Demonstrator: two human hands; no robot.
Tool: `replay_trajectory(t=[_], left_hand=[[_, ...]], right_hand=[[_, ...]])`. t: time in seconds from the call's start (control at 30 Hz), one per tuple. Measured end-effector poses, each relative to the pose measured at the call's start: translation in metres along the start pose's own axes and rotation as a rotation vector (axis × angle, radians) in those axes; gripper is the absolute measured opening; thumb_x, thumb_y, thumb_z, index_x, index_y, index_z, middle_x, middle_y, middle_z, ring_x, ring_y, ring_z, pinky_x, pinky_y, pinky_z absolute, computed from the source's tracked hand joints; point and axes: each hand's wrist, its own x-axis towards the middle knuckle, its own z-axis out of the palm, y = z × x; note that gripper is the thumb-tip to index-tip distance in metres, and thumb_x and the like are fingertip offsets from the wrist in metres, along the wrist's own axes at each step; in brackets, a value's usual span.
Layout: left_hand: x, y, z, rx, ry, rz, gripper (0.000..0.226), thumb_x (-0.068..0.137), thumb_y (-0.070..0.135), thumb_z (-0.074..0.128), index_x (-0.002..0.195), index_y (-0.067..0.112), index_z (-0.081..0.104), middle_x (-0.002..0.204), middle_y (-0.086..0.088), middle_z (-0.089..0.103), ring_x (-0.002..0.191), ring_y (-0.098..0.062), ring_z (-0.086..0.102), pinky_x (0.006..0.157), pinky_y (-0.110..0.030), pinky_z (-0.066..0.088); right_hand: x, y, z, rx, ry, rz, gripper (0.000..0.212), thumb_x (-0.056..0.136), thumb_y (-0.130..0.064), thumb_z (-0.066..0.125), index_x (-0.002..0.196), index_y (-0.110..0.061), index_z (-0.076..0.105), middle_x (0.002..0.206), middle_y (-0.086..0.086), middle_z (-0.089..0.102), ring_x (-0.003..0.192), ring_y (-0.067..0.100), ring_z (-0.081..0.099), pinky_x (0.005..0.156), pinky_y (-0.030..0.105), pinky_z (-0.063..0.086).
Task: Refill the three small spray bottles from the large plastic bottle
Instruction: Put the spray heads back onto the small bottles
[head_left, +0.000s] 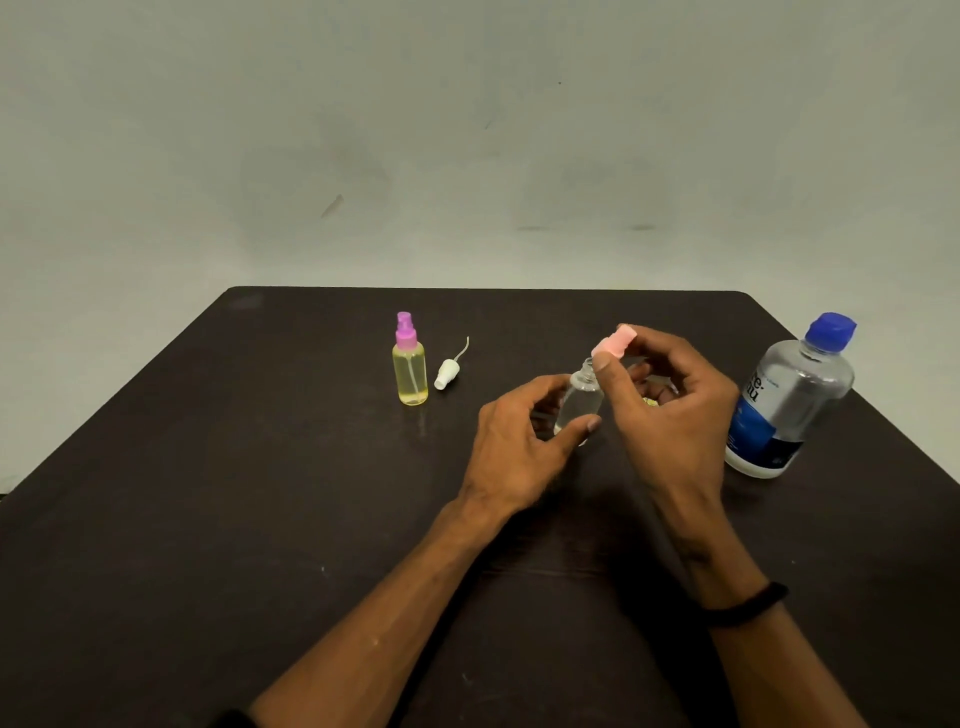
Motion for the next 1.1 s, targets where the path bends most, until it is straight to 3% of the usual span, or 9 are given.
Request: replay_trajectory(t=[0.13,0.3,0.4,0.57,0.77,0.9,1.0,1.1], left_hand=[[-0.001,0.002,0.0,-0.019,-0.016,0.005,0.047,0.089,0.033,0.083,0.131,0.018,0.069,0.11,0.008,0.076,0.101,-0.006,0.072,0.089,-0.024,0.06],[-0.002,0.004,0.0,-0.018,-0.04,0.002,0.046,0.089,0.031,0.083,0.132,0.02,0.068,0.109,0.006,0.076,0.1,-0.005,0.071,0.087,-0.016,0.058],[-0.002,0.002,-0.001,-0.005,-0.058,0.001,0.049,0.091,0.032,0.081,0.136,0.021,0.065,0.11,0.006,0.075,0.101,-0.006,0.071,0.088,-0.013,0.057],[-0.001,0.0,0.0,-0.019,-0.074,-0.027,0.048,0.092,0.035,0.08,0.135,0.019,0.067,0.107,0.006,0.076,0.1,-0.008,0.073,0.089,-0.021,0.059],[-0.002,0.0,0.001,-0.018,-0.107,-0.024,0.049,0.092,0.035,0.08,0.136,0.019,0.066,0.116,0.009,0.075,0.107,-0.004,0.071,0.093,-0.02,0.058],[-0.002,0.001,0.002,-0.04,-0.107,-0.034,0.048,0.091,0.035,0.08,0.134,0.017,0.068,0.114,0.008,0.076,0.107,-0.003,0.071,0.092,-0.018,0.058],[-0.001,0.001,0.001,-0.097,-0.087,-0.054,0.044,0.091,0.031,0.081,0.13,0.016,0.07,0.11,0.008,0.078,0.104,-0.003,0.073,0.09,-0.019,0.059],[0.0,0.002,0.001,-0.119,-0.1,-0.053,0.041,0.092,0.026,0.08,0.131,0.016,0.071,0.112,0.007,0.078,0.104,-0.002,0.073,0.091,-0.017,0.058]], right_hand=[[0.002,0.004,-0.001,0.022,-0.056,0.084,0.023,0.089,-0.016,0.083,0.111,-0.02,0.077,0.095,-0.011,0.075,0.084,0.009,0.069,0.07,0.017,0.055],[0.002,0.002,-0.001,0.014,-0.105,0.115,0.026,0.09,-0.012,0.081,0.111,-0.023,0.073,0.096,-0.016,0.07,0.084,-0.012,0.066,0.071,0.006,0.051],[0.003,0.002,-0.002,0.012,-0.139,0.149,0.03,0.09,-0.013,0.08,0.116,-0.024,0.07,0.098,-0.018,0.069,0.085,-0.015,0.065,0.07,0.004,0.051],[0.003,0.003,-0.002,0.026,-0.187,0.19,0.022,0.091,-0.015,0.08,0.109,-0.024,0.072,0.098,-0.015,0.07,0.085,-0.013,0.064,0.068,0.006,0.051],[0.003,0.007,-0.001,0.066,-0.142,0.269,0.026,0.08,-0.024,0.09,0.099,-0.028,0.071,0.097,-0.011,0.075,0.09,-0.002,0.071,0.074,0.015,0.057],[0.003,0.006,0.0,0.096,-0.141,0.292,0.045,0.074,-0.027,0.094,0.111,-0.021,0.07,0.106,-0.005,0.077,0.1,0.005,0.074,0.088,0.027,0.061],[0.005,-0.001,-0.002,0.228,-0.18,0.352,0.056,0.08,-0.039,0.084,0.131,-0.024,0.066,0.117,-0.002,0.078,0.112,0.008,0.073,0.099,0.036,0.058],[0.009,-0.004,-0.006,0.401,-0.224,0.436,0.04,0.101,-0.03,0.062,0.138,-0.015,0.063,0.123,0.004,0.077,0.12,0.014,0.071,0.108,0.046,0.054]])
